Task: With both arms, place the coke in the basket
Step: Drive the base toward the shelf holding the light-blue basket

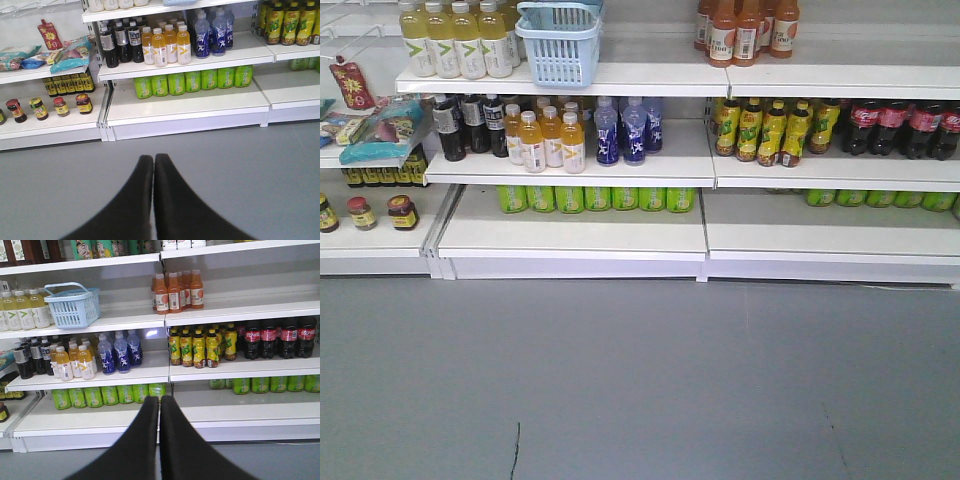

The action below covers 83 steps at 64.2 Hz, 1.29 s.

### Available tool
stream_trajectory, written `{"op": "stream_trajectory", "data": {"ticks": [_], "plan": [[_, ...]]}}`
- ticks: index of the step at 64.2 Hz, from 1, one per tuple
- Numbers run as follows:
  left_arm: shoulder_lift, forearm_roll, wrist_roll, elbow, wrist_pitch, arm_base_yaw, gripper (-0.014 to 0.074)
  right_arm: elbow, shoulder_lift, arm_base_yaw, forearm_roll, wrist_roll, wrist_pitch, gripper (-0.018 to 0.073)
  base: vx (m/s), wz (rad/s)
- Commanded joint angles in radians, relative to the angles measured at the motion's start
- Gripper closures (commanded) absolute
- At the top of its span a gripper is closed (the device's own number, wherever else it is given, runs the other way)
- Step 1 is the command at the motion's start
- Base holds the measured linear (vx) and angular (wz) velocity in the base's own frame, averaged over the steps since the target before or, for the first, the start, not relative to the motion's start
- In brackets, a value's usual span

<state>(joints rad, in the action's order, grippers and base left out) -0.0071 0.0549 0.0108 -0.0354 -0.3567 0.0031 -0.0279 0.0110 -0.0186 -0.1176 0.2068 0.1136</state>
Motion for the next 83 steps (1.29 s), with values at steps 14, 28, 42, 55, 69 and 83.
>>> {"op": "stream_trajectory", "data": {"ticks": [14, 28, 42, 55, 69, 83], "plan": [[-0.020, -0.008, 0.008, 0.032, 0.065, 0.001, 0.0603, -0.008, 0.013, 0.006, -0.006, -0.004, -0.069, 0.0565, 0.00, 0.00], [-0.020, -0.008, 0.008, 0.032, 0.065, 0.001, 0.0603, -0.008, 0.013, 0.006, -0.006, -0.004, -0.069, 0.0565, 0.00, 0.00], [-0.020, -0.008, 0.008, 0.032, 0.065, 0.001, 0.0603, -0.008, 0.013, 0.006, -0.006, -0.004, -0.069, 0.0565, 0.00, 0.00], [-0.020, -0.008, 0.008, 0.032, 0.065, 0.001, 0.0603, -0.008, 0.013, 0.006, -0.006, -0.004, -0.069, 0.0565, 0.00, 0.00], [-0.020, -0.008, 0.008, 0.032, 0.065, 0.001, 0.0603, -0.008, 0.013, 0.006, -0.006, -0.004, -0.069, 0.0565, 0.00, 0.01], [-0.020, -0.008, 0.008, 0.032, 0.065, 0.001, 0.0603, -0.008, 0.013, 0.006, -0.006, -0.004, -0.069, 0.0565, 0.04, 0.04]]}}
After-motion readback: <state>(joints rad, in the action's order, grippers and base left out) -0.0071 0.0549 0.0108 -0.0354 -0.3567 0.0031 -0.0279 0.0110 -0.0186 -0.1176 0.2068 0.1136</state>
